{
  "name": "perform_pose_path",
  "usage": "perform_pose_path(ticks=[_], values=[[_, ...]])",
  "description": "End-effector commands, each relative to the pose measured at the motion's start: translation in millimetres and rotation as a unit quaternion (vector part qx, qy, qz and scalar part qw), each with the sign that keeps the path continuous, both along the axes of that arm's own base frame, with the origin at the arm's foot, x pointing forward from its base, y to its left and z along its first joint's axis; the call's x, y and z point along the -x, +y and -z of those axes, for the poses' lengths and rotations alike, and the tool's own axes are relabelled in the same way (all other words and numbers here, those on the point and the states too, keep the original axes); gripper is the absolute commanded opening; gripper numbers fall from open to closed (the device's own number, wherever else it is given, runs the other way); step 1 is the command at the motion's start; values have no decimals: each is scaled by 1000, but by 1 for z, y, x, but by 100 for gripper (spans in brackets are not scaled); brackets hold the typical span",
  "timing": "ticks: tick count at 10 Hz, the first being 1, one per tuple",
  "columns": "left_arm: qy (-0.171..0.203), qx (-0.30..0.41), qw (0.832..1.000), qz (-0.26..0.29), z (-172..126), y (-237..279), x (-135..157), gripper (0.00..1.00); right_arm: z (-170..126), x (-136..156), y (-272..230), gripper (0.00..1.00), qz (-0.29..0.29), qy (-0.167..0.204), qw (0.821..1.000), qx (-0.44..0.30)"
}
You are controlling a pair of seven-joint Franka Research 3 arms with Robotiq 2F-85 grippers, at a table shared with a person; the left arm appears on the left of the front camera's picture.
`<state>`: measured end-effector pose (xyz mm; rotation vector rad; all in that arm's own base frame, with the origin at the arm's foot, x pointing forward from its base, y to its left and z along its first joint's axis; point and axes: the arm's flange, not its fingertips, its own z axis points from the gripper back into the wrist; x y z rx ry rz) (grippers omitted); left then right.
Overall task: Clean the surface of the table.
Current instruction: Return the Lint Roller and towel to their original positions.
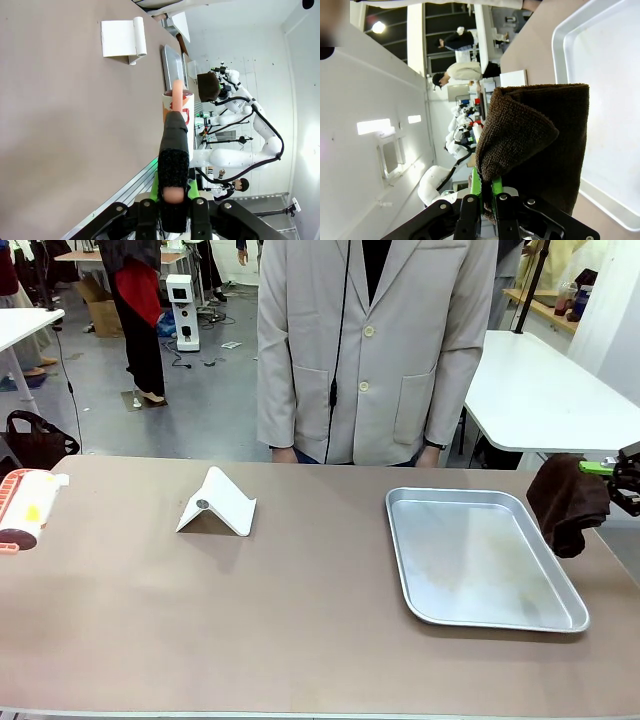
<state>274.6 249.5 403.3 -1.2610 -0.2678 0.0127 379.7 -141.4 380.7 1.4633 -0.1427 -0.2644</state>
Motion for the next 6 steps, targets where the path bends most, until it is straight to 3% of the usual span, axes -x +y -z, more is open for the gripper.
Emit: perform_pose_path(ticks=[1,3,6], values=[[5,0,1000,9,-16,-15,-18,22,-21,-11,26,9,-12,-1,1000,18],[12,-18,999,38,-47,-49,-52,22,-51,-34,75,9,-29,-29,998,42],[2,-54,997,60,-90,-111,-90,22,-80,-59,165,9,-48,-22,994,93]])
